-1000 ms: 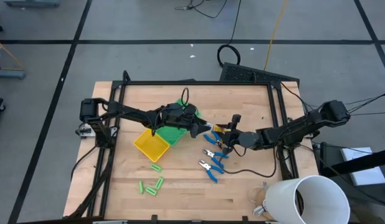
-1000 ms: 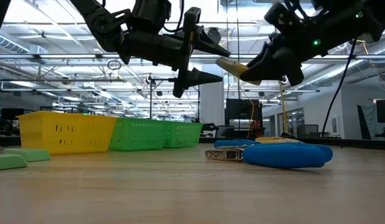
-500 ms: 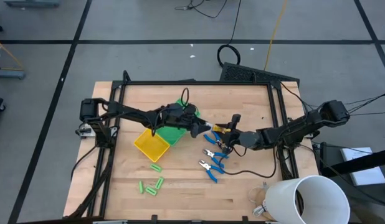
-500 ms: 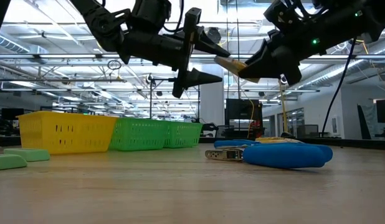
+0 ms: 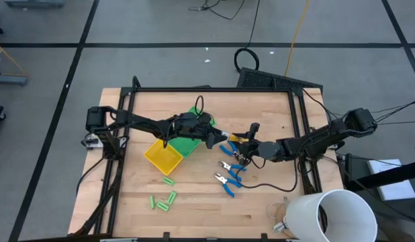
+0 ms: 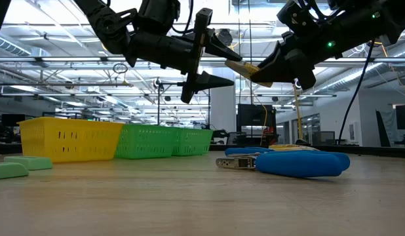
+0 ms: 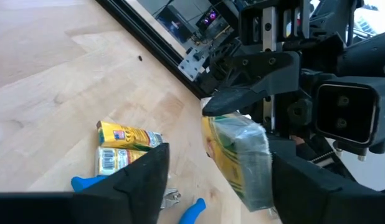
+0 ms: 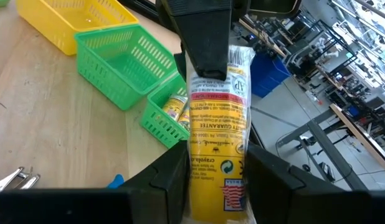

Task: Pick & Place School Supplies
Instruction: Put the crayon box into the top green bin

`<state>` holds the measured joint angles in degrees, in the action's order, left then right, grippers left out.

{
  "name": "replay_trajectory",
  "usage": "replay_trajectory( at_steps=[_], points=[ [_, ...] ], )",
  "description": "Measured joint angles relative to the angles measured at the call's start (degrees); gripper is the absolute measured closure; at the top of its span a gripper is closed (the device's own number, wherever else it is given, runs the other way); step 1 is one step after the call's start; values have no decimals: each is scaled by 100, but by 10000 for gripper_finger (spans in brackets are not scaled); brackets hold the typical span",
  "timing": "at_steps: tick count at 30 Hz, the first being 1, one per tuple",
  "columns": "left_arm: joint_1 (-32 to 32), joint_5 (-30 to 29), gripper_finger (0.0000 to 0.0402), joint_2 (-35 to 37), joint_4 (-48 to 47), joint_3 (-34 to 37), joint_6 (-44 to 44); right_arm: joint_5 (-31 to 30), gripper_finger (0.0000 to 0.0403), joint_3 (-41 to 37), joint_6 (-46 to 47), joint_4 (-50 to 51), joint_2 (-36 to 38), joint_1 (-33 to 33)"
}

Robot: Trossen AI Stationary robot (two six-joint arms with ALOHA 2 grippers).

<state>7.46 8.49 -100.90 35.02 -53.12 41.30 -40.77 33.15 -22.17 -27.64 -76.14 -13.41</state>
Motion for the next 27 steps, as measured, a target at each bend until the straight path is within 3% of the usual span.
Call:
replay_trajectory(
  at_steps=[14, 19, 27],
  points=[
    [-50, -131, 306, 0, 241, 0, -173, 0, 273, 0, 9, 60, 0, -4],
    [-46, -142, 326, 0, 217, 0, -232, -4, 272, 0, 224, 66, 0, 16],
    [120, 105, 326, 72, 182, 0, -369, -140, 242, 0, 922, 244, 80, 41]
  ],
)
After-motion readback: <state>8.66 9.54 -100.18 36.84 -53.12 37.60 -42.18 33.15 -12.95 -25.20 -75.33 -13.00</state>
